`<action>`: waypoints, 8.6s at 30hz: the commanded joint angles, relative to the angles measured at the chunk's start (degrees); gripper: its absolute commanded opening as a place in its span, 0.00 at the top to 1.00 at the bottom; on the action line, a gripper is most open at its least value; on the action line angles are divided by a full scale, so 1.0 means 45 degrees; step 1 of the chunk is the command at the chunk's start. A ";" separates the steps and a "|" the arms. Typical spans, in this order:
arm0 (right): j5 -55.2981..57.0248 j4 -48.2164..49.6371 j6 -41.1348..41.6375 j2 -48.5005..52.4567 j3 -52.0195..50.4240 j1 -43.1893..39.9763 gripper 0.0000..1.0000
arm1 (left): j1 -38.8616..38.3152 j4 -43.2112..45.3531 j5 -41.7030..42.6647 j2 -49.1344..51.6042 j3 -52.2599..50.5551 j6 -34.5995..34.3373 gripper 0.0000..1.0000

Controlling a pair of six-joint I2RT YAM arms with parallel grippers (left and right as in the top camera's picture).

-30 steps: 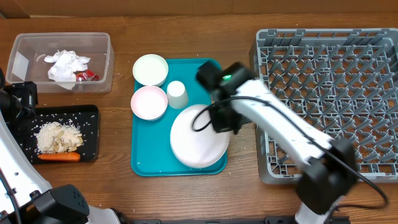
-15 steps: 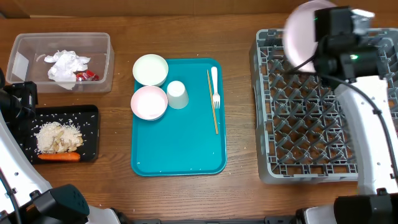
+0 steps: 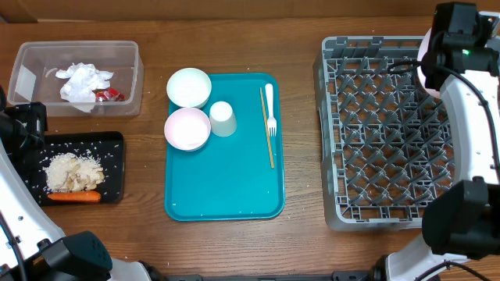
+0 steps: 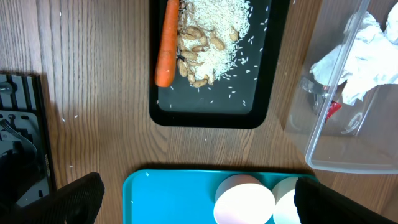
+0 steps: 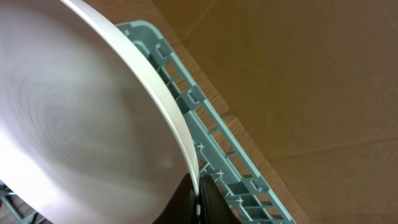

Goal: Sort waste into correct bins and load items into the dishwasher rack
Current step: 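Carry the plate right and stand it upright in the dish rack, then move the right gripper back to the white cup on the teal tray, then grasp the white cup with the right gripper and carry it to the rack, then set the white cup down in the rack's right side and release, then reach the right gripper to the pink bowl on the teal tray, then grasp the pink bowl rim with the right gripper and lift, then carry the pink bowl right over the dish rack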

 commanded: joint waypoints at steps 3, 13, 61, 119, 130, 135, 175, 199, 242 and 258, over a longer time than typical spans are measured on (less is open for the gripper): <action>-0.0010 0.0053 -0.0248 0.0709 0.0204 -0.0005 0.96 | 0.0010 -0.0034 -0.0097 -0.0005 0.0024 0.0155 0.00; -0.1447 -0.0238 -0.0330 0.0821 0.0219 0.0398 0.75 | 0.0010 -0.0034 -0.0097 -0.0005 0.0024 0.0155 0.00; -1.0899 0.1773 0.4075 0.5532 0.1855 1.0642 0.00 | 0.0010 -0.0034 -0.0097 -0.0005 0.0024 0.0155 0.00; -1.0773 -0.4483 0.4017 0.0908 0.1846 -0.6334 0.00 | 0.0010 -0.0034 -0.0097 -0.0005 0.0024 0.0155 0.00; -1.2750 -0.5775 0.3016 -0.1141 0.3487 -0.4381 0.00 | 0.0010 -0.0034 -0.0092 -0.0005 0.0024 0.0155 0.00; -1.6990 -0.4721 0.1331 -0.2793 0.3546 0.0253 0.00 | 0.0010 -0.0034 -0.0092 -0.0005 0.0024 0.0155 0.00; -1.2405 -0.0792 0.0126 0.5134 0.4396 1.3410 0.25 | 0.0010 -0.0034 -0.0092 -0.0005 0.0024 0.0155 0.00; -1.1307 0.0680 -0.0136 0.7281 0.4381 1.3998 0.48 | 0.0010 -0.0034 -0.0092 -0.0005 0.0024 0.0155 0.00; -1.7898 -0.5965 0.3667 0.0257 0.5348 0.2603 0.96 | 0.0010 -0.0034 -0.0097 -0.0005 0.0024 0.0155 0.00; -2.8973 -0.3206 -0.1501 0.0262 -0.1370 -0.3390 0.96 | 0.0010 -0.0034 -0.0097 -0.0005 0.0024 0.0155 0.00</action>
